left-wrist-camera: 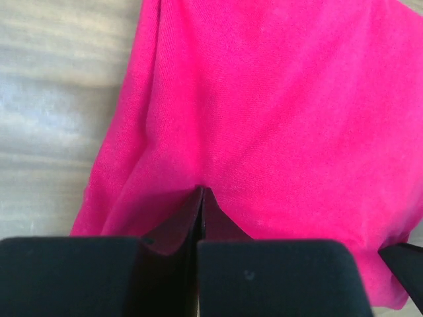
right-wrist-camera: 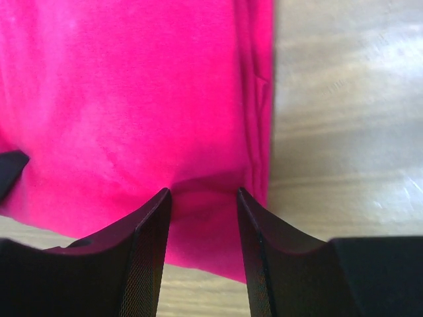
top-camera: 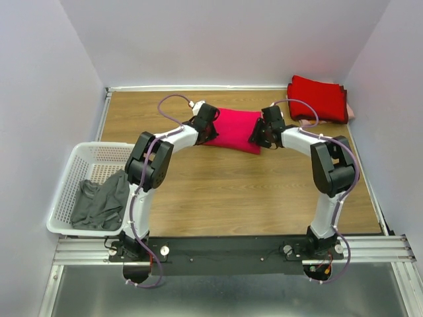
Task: Fold and stack the t-shirts
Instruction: Neatly place the folded tshirt to the corner
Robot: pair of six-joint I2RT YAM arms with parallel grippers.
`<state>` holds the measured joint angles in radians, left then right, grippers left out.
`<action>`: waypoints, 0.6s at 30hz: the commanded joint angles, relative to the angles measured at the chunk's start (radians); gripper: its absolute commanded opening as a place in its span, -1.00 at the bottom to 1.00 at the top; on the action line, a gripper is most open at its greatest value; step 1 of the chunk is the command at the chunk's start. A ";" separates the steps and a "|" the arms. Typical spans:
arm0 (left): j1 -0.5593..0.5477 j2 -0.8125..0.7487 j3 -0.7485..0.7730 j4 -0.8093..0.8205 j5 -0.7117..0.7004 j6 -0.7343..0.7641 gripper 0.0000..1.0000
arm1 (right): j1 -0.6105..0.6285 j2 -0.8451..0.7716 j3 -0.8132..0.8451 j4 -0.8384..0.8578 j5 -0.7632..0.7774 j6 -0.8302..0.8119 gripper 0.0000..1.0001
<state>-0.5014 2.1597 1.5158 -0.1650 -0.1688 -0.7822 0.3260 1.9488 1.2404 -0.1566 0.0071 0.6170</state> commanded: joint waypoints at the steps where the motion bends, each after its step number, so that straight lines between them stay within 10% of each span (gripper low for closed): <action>1: -0.017 -0.033 -0.123 -0.094 -0.061 -0.018 -0.88 | -0.007 -0.037 -0.090 -0.075 0.070 -0.003 0.03; 10: -0.029 -0.136 -0.206 -0.079 -0.049 0.001 -0.88 | -0.096 -0.104 -0.078 -0.064 0.001 -0.037 0.63; 18: -0.029 -0.146 -0.198 -0.077 -0.038 0.023 -0.88 | -0.146 0.074 0.060 -0.009 -0.291 -0.085 0.64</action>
<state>-0.5323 2.0281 1.3369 -0.1593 -0.1749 -0.7910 0.1680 1.9575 1.2652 -0.1787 -0.1307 0.5602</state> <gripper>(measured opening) 0.060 0.824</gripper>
